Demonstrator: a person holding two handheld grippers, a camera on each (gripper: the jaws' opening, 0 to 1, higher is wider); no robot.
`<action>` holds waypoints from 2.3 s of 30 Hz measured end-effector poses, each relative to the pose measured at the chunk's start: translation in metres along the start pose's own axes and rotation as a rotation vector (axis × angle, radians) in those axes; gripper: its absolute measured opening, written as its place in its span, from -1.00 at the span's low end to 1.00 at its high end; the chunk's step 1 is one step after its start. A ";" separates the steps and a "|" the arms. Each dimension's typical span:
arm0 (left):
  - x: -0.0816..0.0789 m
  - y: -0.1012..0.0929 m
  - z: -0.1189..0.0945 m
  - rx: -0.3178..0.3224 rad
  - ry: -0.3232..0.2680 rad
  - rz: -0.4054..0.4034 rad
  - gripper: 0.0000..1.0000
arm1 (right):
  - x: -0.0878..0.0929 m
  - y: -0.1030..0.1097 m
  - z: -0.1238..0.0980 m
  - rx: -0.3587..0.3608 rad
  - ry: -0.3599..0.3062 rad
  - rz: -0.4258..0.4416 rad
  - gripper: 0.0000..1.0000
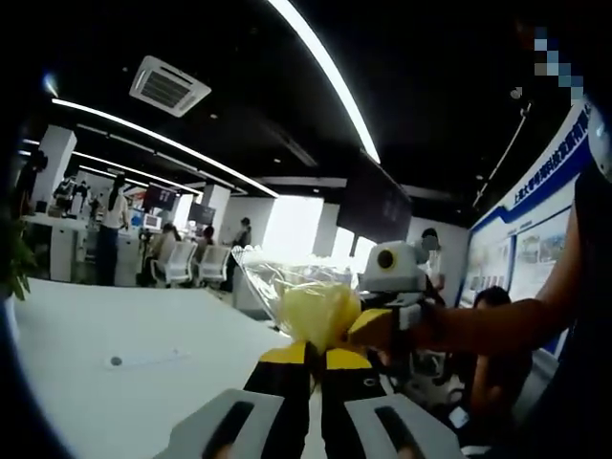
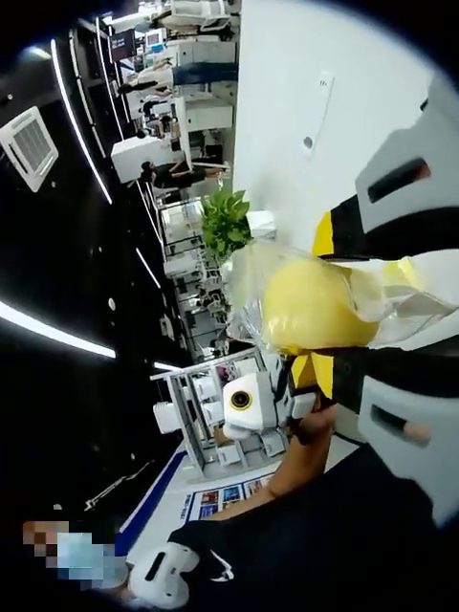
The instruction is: Compare the silicone blocks by pressing each to a similar depth, holding the contact briefly, and releasing to observe deformation and rebound differences across the visible hardness samples.
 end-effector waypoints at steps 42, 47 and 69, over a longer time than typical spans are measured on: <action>0.002 -0.002 -0.028 -0.058 0.067 0.005 -0.82 | -0.009 0.027 0.019 -0.063 0.099 -0.088 -1.00; 0.002 0.001 -0.029 -0.076 0.073 0.019 -0.84 | -0.009 0.025 0.022 -0.047 0.091 -0.059 -1.00; -0.010 -0.003 -0.029 -0.091 0.034 0.047 -0.91 | -0.022 0.023 0.016 -0.054 0.078 -0.129 -1.00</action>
Point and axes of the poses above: the point that each gripper's makers call its tool centre point, and the gripper's own axes: z roughly forward along the fingers, y roughly to its left, x roughly out of its underside, the point moved 8 cm from there along -z, roughly backward along the fingers, and after that the axes turned 14 degrees about y, right-handed, at the moved point
